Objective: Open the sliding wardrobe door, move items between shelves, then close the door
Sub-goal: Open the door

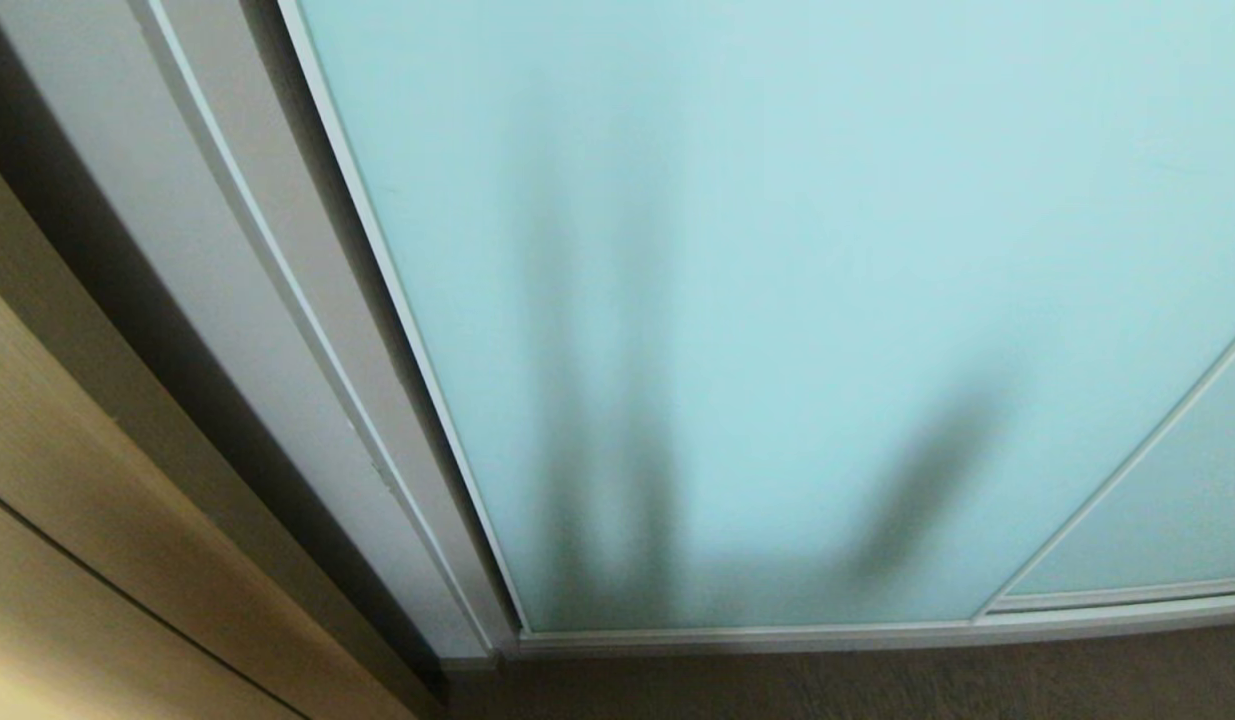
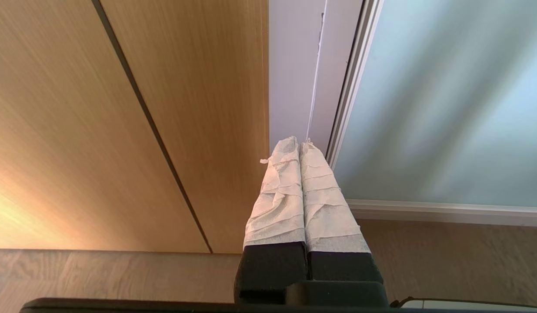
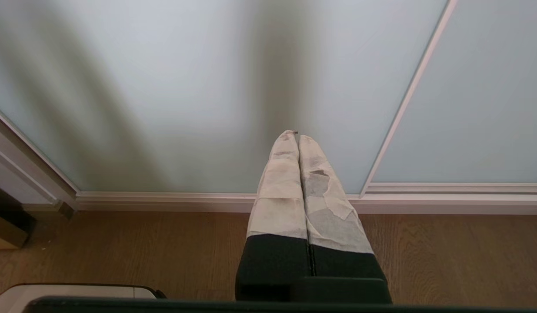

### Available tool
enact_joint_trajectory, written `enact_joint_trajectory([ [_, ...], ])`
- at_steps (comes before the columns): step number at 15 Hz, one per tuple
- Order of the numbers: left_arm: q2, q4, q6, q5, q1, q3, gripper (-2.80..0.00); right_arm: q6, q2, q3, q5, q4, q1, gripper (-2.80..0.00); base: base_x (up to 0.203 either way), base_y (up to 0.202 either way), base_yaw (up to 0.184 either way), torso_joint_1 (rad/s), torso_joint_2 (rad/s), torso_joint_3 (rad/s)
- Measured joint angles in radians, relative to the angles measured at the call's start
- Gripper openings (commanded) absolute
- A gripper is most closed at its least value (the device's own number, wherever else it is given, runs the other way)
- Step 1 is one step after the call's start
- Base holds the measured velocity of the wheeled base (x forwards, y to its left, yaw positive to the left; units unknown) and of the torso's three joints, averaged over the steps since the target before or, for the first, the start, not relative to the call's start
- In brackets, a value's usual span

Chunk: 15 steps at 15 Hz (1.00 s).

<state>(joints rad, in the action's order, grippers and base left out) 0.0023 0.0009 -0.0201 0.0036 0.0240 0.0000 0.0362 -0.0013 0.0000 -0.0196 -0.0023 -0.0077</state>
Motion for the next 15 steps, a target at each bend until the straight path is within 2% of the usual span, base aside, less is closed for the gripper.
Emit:
enact_joint_trajectory([
  [6,0.002,0.014,0.036,-0.014,0.000,-0.022,-2.80,0.000,0.000,0.000,0.000,0.000,0.000,-2.80,0.000,0.000,0.000,0.000,0.00,0.000],
  [7,0.010,0.023,0.036,-0.028,0.000,-0.079,-2.80,0.000,0.000,0.000,0.000,0.000,0.000,-2.80,0.000,0.000,0.000,0.000,0.00,0.000],
  [10,0.068,0.142,0.021,-0.092,0.000,-0.276,-2.80,0.000,0.000,0.000,0.000,0.000,0.000,-2.80,0.000,0.000,0.000,0.000,0.00,0.000],
  [12,0.150,0.199,0.015,-0.143,0.000,-0.388,-2.80,0.000,0.000,0.000,0.000,0.000,0.000,-2.80,0.000,0.000,0.000,0.000,0.00,0.000],
  [15,0.334,0.215,-0.004,-0.229,0.000,-0.580,-2.80,0.000,0.000,0.000,0.000,0.000,0.000,-2.80,0.000,0.000,0.000,0.000,0.00,0.000],
])
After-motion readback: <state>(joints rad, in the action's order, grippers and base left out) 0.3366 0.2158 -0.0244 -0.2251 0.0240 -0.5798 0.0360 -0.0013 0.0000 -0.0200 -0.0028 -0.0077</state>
